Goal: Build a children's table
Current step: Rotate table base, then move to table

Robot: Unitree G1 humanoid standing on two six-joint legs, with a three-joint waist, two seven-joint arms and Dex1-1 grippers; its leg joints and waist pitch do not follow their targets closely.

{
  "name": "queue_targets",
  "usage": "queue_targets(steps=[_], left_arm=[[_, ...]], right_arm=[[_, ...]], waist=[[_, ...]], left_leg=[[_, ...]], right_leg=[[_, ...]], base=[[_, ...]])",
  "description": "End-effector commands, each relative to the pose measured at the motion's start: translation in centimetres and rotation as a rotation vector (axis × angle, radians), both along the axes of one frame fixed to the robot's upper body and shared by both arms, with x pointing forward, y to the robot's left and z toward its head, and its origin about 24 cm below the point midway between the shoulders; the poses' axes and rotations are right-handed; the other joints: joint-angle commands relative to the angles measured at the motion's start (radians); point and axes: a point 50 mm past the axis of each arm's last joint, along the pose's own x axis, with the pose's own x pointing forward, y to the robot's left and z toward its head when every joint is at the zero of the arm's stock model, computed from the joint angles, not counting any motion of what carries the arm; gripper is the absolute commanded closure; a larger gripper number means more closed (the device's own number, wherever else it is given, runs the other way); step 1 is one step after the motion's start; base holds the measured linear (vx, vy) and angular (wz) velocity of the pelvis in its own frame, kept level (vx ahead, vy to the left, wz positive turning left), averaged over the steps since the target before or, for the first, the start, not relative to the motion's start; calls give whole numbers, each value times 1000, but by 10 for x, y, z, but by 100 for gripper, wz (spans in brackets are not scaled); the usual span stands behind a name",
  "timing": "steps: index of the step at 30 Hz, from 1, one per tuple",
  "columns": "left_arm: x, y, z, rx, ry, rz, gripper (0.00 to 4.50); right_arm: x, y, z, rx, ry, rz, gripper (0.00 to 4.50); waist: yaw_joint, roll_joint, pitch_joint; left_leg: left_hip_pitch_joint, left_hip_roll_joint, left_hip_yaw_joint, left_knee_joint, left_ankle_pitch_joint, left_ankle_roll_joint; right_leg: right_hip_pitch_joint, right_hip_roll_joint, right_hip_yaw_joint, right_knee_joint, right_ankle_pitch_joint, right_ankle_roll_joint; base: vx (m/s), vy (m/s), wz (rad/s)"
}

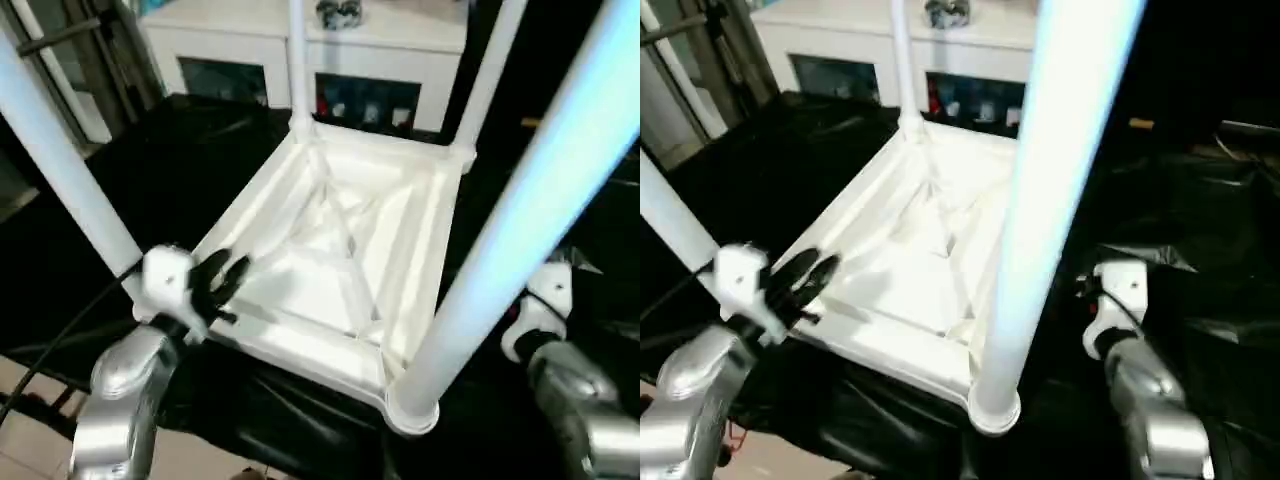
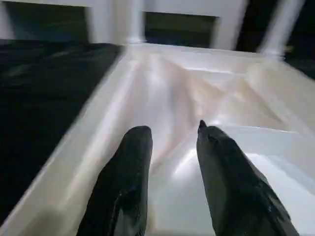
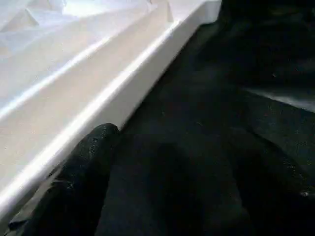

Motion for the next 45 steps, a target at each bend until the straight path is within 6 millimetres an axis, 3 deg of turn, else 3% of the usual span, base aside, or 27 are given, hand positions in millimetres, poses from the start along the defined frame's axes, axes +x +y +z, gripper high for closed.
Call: queue_targets(steps=[1,7,8,9,10,12,14,16,17,18,19,20,21,22,23,24,25,26,27,28,29,30,32,35,37,38,45], left_arm=[[-2,-3,5,24,-33,13,278],[-10,-18,4,25,-3,6,278],[-11,-20,3,33,6,-3,278],[-11,-20,3,37,7,1,278],[-11,-20,3,37,7,1,278],[-11,-20,3,53,-7,6,278],[-15,-19,3,84,-30,0,278],[-18,-18,1,107,-30,8,278],[-19,-18,1,118,-28,13,278],[-23,-16,2,107,-31,30,278],[-24,-16,2,101,-33,36,278],[-25,-16,3,99,-35,39,278],[-27,-15,2,88,-29,54,278],[-27,-15,2,88,-29,54,278],[-28,-15,2,81,-34,60,278],[-31,-14,2,62,-36,72,278],[-32,-14,2,56,-36,75,278],[-34,-13,1,52,-33,84,278],[-35,-13,0,52,-32,86,278],[-36,-13,0,58,-38,88,278],[-39,-9,0,77,-52,107,278],[-41,-7,0,90,-59,115,278],[-49,-4,2,37,-84,116,249],[-68,0,5,-35,-128,120,232],[-80,1,3,-39,-129,121,205],[-91,4,1,-41,-135,160,205],[-126,29,-6,-31,-151,443,161]], right_arm=[[-1,3,-2,0,-4,-15,74],[-4,9,-5,24,22,-32,74],[-5,8,-5,37,22,-39,74],[-6,6,-5,37,20,-44,74],[-6,6,-5,37,20,-44,74],[-7,4,-5,36,20,-54,74],[-9,2,-6,39,22,-73,74],[-11,0,-7,35,25,-87,74],[-11,-1,-7,34,26,-92,74],[-14,-3,-9,33,32,-105,74],[-15,-4,-10,33,33,-108,74],[-15,-4,-10,33,34,-111,74],[-15,-6,-10,30,32,-111,74],[-15,-6,-10,30,32,-111,74],[-15,-6,-10,18,30,-105,74],[-16,-9,-10,11,30,-109,74],[-16,-10,-11,9,30,-111,74],[-16,-15,-11,1,33,-124,74],[-17,-16,-11,-1,34,-128,74],[-17,-19,-11,-10,36,-131,74],[-17,-24,-10,-11,28,-125,74],[-18,-25,-9,3,20,-103,74],[-22,-25,-4,33,-5,-16,48],[-28,-19,3,82,-9,194,29],[-31,-19,5,87,-2,285,5],[-33,-21,7,81,-2,365,5],[-38,-31,18,124,-32,540,0]], waist=[[-2,-9,-51],[8,-17,-51],[17,-12,-55],[22,-29,-50],[27,-38,-46],[72,-47,-44],[72,-57,-37],[49,-18,-48],[3,-4,-30],[-1,21,-52],[-11,37,-59],[-14,47,-52],[-17,33,-66],[-24,44,-68],[-34,30,-84],[-48,21,-86],[-46,23,-86],[-53,-8,-83],[-48,-48,-89],[-34,-54,-75],[-8,-45,-57],[-15,-49,-48],[-25,-38,-41],[-30,-33,-34],[-27,-23,-34],[-22,-35,-36],[-12,-36,-32]], left_leg=[[7,24,-13,-72,-187,13],[-4,14,-6,-65,-172,57],[64,17,41,-25,-247,-33],[30,0,38,-23,-271,-38],[30,-6,39,-4,-296,-24],[-21,-23,-39,95,-228,43],[-51,-55,-92,116,-204,46],[20,-59,-99,-17,-112,13],[64,26,-98,-83,-213,63],[45,64,-99,-113,-317,-42],[58,89,-112,-119,-294,-109],[51,160,-116,-141,-120,-195],[47,158,-156,-119,167,-185],[52,158,-163,-112,266,-147],[100,168,-188,-87,397,-23],[95,154,-203,-77,479,140],[90,132,-206,-70,495,233],[52,72,-193,-46,468,394],[-12,-36,-125,13,320,413],[-65,-93,-79,58,195,370],[-30,-64,-73,52,38,209],[-32,-52,-72,9,-36,125],[-26,-25,-75,-41,-162,92],[-4,9,-78,-67,-329,71],[-6,19,-81,-72,-338,75],[-5,23,-79,-73,-321,83],[0,38,-61,-80,-299,96]], right_leg=[[38,-49,48,-94,-188,-104],[48,-73,61,-96,-170,-105],[-17,-34,114,-117,-276,-83],[15,-39,158,-114,-318,-73],[11,-45,191,-125,-349,-69],[76,-127,366,-167,-407,-110],[89,-82,406,-158,-315,-145],[36,88,326,-125,-197,-66],[-62,117,192,-33,-241,-16],[-34,67,118,30,-152,-29],[-35,52,92,42,-84,-25],[-47,32,50,55,-14,-8],[-28,19,16,99,-7,3],[-29,13,13,89,-35,1],[-54,-4,17,83,-94,12],[-42,-17,26,73,-131,2],[-34,-23,33,60,-140,-11],[7,-47,58,11,-72,-83],[71,-75,80,-50,84,-176],[101,-123,91,-93,136,-210],[65,-162,85,-123,-16,-151],[77,-118,69,-122,-247,-70],[68,-76,54,-120,-393,-23],[49,-66,57,-118,-469,-78],[55,-69,58,-111,-404,-102],[59,-71,58,-105,-360,-109],[65,-76,55,-105,-234,-127]], base=[[0,0,0],[0,0,0],[0,0,0],[-10,20,-35],[-10,20,-35],[17,97,-54],[1,177,-58],[-19,263,-70],[-40,266,-56],[-50,233,-38],[-50,233,-38],[-34,184,-26],[-21,132,-32],[-21,132,-32],[-18,62,-27],[-31,-36,-27],[-31,-36,-27],[-63,-115,-45],[-85,-170,-37],[-85,-170,-37],[-109,-169,-11],[-100,-114,-5],[-87,-90,-7],[-63,-28,7],[0,0,0],[0,0,0],[0,0,0]])
